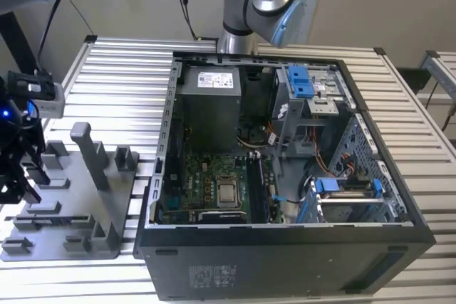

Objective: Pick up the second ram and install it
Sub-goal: 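Pick up the second ram and move it above second insertion slot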

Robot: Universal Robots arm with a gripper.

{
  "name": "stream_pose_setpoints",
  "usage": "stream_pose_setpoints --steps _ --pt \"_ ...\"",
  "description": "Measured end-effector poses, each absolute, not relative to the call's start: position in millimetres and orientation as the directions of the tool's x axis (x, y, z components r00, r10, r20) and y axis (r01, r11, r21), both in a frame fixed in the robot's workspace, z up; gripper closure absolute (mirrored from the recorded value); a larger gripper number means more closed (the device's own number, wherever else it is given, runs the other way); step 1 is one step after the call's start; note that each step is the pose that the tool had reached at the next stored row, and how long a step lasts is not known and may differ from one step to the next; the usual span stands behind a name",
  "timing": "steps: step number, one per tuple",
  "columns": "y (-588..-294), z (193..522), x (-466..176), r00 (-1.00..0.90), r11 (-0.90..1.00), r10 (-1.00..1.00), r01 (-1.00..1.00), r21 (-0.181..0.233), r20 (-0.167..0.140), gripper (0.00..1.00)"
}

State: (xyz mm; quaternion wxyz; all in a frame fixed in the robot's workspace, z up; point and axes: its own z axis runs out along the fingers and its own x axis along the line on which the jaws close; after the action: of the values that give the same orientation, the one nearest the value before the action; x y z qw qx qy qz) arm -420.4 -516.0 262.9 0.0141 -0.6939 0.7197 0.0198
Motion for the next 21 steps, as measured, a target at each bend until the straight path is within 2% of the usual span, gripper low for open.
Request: stream_pose_setpoints --steps 21 --pt "-529 234 -420 -0.025 0.025 -0.999 -1.000 0.009 -0.048 0.64"
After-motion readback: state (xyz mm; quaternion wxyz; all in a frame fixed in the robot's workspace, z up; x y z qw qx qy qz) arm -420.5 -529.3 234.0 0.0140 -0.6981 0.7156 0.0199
